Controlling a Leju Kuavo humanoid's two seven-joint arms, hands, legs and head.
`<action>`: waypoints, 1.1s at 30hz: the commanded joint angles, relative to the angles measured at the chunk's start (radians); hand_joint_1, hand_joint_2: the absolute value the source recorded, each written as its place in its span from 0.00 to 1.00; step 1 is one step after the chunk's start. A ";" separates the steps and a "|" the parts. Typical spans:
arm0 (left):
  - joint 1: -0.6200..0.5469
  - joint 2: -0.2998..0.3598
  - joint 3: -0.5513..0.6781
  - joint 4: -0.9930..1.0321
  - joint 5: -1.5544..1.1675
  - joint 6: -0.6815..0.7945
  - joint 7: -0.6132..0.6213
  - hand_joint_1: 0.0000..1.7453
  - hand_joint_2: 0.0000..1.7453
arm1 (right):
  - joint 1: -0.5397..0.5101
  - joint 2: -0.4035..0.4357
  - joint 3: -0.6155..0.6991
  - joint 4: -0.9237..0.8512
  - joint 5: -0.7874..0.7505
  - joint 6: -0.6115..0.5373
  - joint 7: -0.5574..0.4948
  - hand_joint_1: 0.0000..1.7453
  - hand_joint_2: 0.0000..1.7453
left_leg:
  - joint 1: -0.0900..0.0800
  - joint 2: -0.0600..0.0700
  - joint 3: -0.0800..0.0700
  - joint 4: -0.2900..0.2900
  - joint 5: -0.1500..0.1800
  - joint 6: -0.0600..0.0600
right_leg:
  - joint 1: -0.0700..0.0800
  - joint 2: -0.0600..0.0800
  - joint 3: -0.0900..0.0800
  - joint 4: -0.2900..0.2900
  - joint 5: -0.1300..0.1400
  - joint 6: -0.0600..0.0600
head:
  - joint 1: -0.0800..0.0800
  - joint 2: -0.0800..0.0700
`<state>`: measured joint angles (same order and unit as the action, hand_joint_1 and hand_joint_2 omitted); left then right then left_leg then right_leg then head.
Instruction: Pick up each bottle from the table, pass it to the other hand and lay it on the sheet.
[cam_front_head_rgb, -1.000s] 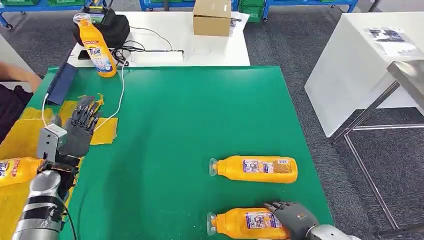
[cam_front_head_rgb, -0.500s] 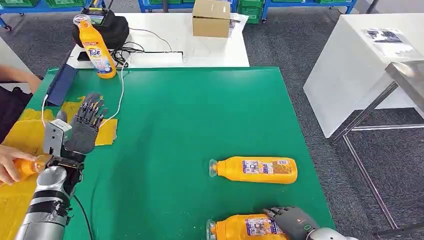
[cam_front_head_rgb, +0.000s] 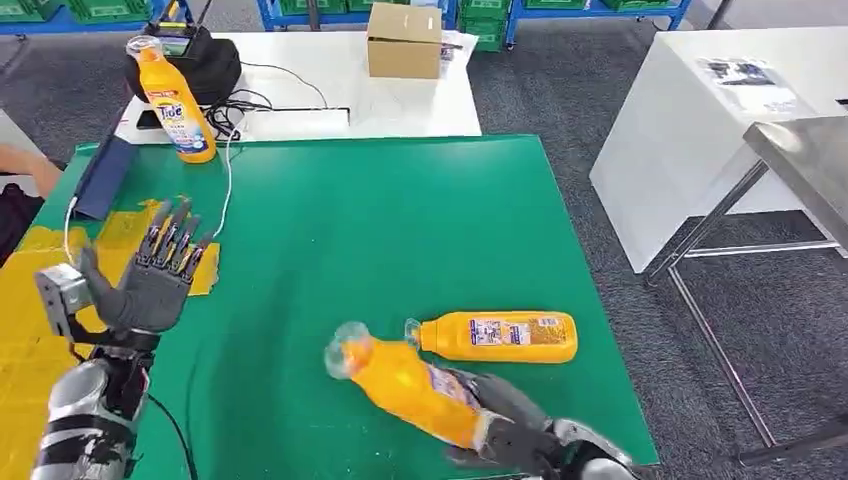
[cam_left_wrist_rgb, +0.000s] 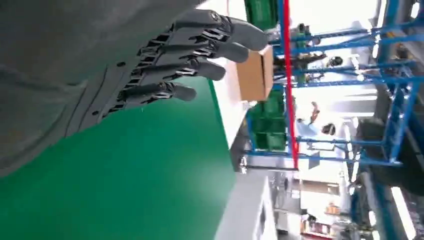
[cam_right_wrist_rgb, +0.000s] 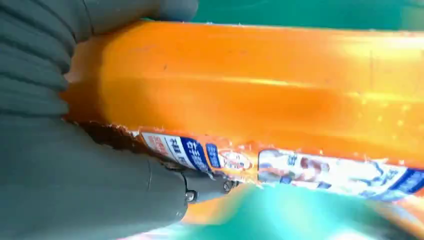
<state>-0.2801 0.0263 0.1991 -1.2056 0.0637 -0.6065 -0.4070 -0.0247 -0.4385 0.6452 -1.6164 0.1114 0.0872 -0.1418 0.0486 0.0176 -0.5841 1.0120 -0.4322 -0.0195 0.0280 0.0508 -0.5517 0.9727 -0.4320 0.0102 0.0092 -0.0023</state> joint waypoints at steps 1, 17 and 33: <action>0.043 -0.100 -0.129 -0.225 0.059 0.039 0.046 0.00 1.00 | -0.080 0.369 -0.222 0.061 0.114 0.032 0.079 1.00 1.00 | -0.002 -0.015 -0.005 -0.005 0.007 0.003 | -0.002 -0.016 -0.005 -0.002 0.001 0.001 | 0.002 0.000; -0.006 -0.111 -0.315 -0.194 0.002 0.081 0.026 0.00 1.00 | -0.215 0.437 -0.124 0.367 0.148 0.038 0.140 1.00 1.00 | -0.006 -0.025 -0.017 -0.007 0.011 0.001 | -0.005 -0.027 -0.013 0.000 0.003 0.001 | 0.002 0.000; -0.014 -0.099 -0.433 -0.180 -0.093 0.080 0.000 0.00 1.00 | -0.366 0.511 -0.001 0.505 0.171 0.070 0.183 1.00 1.00 | -0.006 -0.024 -0.021 -0.005 0.011 0.000 | -0.005 -0.025 -0.017 0.002 0.003 0.001 | 0.002 0.000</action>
<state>-0.2506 -0.0843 -0.1072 -1.4359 0.0320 -0.5238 -0.3964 -0.2109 0.0046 0.5177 -1.3222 0.2670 0.1362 0.0103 0.0452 -0.0090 -0.6065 1.0080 -0.4218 -0.0221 0.0251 0.0249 -0.5683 0.9740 -0.4298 0.0087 0.0111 -0.0023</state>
